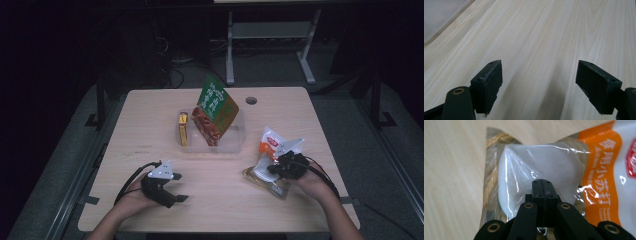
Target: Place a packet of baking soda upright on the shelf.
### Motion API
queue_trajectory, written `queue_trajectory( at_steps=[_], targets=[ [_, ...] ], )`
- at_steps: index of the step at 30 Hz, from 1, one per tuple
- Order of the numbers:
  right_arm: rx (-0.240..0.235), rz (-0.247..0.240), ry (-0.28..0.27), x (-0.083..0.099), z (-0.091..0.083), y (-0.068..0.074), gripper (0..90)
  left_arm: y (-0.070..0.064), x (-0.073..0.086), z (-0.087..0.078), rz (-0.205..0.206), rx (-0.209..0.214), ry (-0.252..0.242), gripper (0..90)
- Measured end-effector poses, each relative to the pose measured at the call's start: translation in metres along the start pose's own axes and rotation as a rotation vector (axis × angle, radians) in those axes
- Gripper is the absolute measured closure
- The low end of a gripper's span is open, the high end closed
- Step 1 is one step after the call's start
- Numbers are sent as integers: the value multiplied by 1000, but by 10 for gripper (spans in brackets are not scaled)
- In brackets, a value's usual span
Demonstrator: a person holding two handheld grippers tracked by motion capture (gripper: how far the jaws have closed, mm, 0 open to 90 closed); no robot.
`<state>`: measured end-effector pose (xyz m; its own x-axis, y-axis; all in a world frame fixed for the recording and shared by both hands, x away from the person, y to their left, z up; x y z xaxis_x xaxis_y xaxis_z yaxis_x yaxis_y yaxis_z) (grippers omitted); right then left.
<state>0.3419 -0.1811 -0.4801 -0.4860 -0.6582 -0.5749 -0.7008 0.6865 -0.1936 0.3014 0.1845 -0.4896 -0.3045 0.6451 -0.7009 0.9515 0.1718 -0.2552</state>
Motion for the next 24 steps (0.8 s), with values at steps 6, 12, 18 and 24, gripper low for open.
queue_trajectory(
  at_steps=[6,12,18,24],
  targets=[
    [-50,-22,-10,6,-8,12,900,0,0,1,2,2,0,211],
    [-108,-72,-24,0,-6,27,900,-1,-1,2,4,3,-3,211],
    [-159,-133,-35,-8,-4,43,900,-1,-1,1,10,2,4,211],
    [-209,-176,-59,-17,0,60,900,-1,-1,1,8,3,-1,211]
  ],
)
Point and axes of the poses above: each handheld gripper's, and its own axes: z roughly forward along the jaws, x roughly out of its underside, y roughly to its left, the point moved 5 cm from there along z, roughly forward along the jaws, and after that the axes turned 15 degrees about x, right-handed, at the moved point
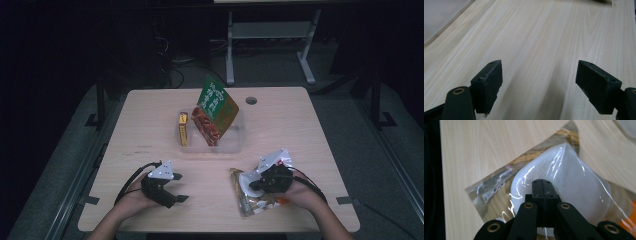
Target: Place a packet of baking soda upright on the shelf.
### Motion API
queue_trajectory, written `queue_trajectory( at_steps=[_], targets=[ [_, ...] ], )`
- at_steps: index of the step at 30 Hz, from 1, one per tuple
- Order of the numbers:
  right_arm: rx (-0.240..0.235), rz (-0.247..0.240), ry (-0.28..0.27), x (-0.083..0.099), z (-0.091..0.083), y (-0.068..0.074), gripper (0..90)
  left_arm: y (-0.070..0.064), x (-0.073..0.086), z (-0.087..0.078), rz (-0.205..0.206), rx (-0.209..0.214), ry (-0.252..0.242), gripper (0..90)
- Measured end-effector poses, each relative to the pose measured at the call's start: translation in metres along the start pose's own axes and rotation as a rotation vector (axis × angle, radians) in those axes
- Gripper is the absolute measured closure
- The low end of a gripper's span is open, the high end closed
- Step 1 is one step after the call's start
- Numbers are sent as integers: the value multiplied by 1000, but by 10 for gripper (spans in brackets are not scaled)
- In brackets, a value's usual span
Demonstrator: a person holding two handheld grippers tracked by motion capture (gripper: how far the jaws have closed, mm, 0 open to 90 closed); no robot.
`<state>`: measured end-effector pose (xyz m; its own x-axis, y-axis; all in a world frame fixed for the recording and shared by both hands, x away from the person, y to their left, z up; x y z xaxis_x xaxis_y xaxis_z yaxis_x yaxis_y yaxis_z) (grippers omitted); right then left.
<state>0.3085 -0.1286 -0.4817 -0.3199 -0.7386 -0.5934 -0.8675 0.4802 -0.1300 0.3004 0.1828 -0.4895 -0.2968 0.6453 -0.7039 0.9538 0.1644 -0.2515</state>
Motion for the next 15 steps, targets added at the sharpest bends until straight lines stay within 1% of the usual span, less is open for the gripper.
queue_trajectory(
  at_steps=[3,4,5,6,8,9,10,15],
  targets=[
    [-17,-14,-3,-6,4,4,900,-1,0,0,4,0,6,212],
    [-13,-33,-6,-8,4,5,900,-1,0,-1,6,-2,10,212],
    [-13,-33,-6,-8,4,5,900,-1,0,-1,6,-2,10,212],
    [13,-47,-4,-10,2,4,900,-1,0,-2,10,-3,9,212],
    [40,-37,-1,-10,0,1,900,-1,0,-2,5,-1,1,212],
    [58,-44,0,-9,1,-1,900,-1,0,-2,1,-2,-2,212],
    [70,-31,14,-9,1,-2,900,0,1,-2,4,-2,6,212],
    [66,-43,14,-10,6,-1,900,0,1,-1,11,0,13,213]
  ],
)
Point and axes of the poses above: each handheld gripper's, and its own axes: z roughly forward along the jaws, x roughly out of its underside, y roughly to its left, the point moved 5 cm from there along z, roughly forward along the jaws, and after that the axes turned 15 degrees about x, right-handed, at the moved point
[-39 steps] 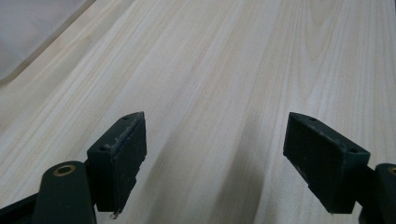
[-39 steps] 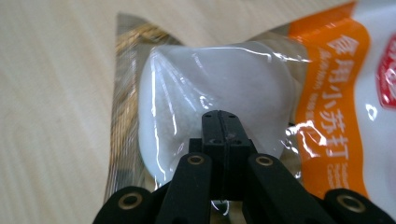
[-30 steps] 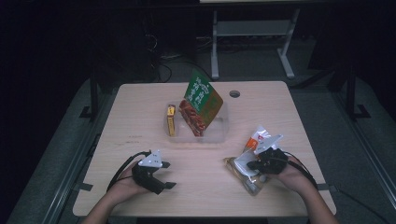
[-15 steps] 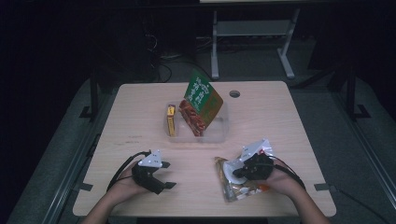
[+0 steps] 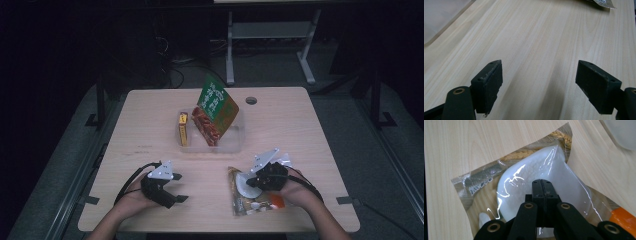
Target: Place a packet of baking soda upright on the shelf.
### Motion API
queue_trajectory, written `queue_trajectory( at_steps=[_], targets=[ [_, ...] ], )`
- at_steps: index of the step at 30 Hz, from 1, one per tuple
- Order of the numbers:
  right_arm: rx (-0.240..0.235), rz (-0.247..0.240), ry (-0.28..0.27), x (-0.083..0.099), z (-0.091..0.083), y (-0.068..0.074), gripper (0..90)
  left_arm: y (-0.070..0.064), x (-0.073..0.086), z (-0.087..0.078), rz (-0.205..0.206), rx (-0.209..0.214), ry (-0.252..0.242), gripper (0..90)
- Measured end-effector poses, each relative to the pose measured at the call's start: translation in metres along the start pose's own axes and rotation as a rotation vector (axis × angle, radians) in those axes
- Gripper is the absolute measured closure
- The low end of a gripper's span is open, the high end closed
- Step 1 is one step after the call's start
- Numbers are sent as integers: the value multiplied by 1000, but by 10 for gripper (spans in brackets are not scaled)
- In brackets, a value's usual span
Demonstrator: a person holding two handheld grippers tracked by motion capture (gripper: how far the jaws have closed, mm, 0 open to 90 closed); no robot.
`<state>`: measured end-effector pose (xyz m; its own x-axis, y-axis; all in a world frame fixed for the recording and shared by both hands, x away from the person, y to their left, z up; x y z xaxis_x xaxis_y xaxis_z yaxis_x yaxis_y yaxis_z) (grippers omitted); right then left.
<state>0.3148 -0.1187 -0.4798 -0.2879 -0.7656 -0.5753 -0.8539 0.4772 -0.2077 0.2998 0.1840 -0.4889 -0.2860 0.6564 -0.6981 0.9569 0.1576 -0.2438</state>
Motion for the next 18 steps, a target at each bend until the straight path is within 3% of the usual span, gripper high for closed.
queue_trajectory(
  at_steps=[6,10,18],
  targets=[
    [-35,-17,-17,-11,8,8,900,-1,-1,0,-1,-5,-2,213],
    [-63,-18,-21,-21,12,19,900,-1,-1,-1,-3,-3,-5,213],
    [-103,-67,-48,-42,21,43,900,-3,-2,-1,0,5,-8,213]
  ],
)
Point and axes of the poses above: each handheld gripper's, and its own axes: z roughly forward along the jaws, x roughly out of its underside, y roughly to its left, the point moved 5 cm from there along z, roughly forward along the jaws, and after that the axes turned 15 degrees about x, right-handed, at the moved point
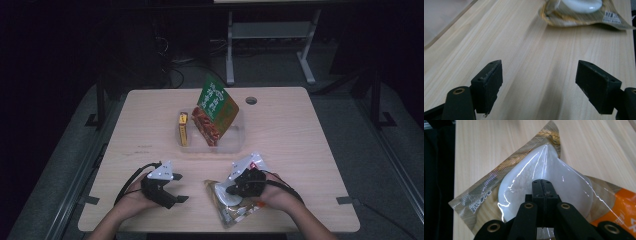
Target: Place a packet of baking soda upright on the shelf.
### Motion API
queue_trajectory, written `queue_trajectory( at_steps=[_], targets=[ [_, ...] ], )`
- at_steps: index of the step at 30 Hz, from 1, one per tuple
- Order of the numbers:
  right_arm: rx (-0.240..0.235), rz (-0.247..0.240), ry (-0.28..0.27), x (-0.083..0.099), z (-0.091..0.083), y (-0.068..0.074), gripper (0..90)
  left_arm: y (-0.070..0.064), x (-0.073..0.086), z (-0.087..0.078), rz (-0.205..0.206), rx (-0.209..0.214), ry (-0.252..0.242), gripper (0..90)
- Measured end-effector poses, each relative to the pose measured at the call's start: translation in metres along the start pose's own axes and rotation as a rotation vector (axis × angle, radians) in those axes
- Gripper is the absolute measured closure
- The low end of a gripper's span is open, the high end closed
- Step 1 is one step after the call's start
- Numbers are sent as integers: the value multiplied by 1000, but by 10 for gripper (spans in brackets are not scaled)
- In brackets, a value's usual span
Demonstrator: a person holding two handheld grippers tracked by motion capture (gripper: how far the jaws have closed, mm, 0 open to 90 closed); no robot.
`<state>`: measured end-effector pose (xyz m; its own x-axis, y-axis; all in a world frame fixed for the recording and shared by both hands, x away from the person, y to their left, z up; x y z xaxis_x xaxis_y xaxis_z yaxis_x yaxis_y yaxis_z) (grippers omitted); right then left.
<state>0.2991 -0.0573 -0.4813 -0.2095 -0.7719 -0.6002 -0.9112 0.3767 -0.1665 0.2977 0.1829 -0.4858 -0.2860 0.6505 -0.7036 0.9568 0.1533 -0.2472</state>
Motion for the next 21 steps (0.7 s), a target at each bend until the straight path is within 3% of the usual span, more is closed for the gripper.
queue_trajectory(
  at_steps=[4,9,13,14,15,21],
  targets=[
    [-11,-21,-19,-12,7,10,900,-4,-6,1,-1,15,-25,212],
    [-4,-3,-55,-13,2,9,862,-9,-11,2,10,19,-47,212],
    [29,74,-83,-3,-16,-6,703,-13,-21,4,10,33,-79,213],
    [29,74,-83,-3,-16,-6,703,-13,-21,4,10,33,-79,212],
    [45,131,-81,4,-23,-11,611,-15,-26,6,13,29,-76,212],
    [64,250,-104,29,-44,-32,448,-16,-35,15,11,30,-57,209]
  ],
)
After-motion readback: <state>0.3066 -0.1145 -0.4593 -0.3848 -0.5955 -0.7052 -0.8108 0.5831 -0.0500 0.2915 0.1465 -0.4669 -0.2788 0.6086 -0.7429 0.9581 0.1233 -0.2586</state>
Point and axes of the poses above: each handheld gripper's, and its own axes: z roughly forward along the jaws, x roughly out of its underside, y roughly to its left, the point moved 5 cm from there along z, roughly forward along the jaws, and after that the axes turned 15 degrees about x, right-handed, at the moved point
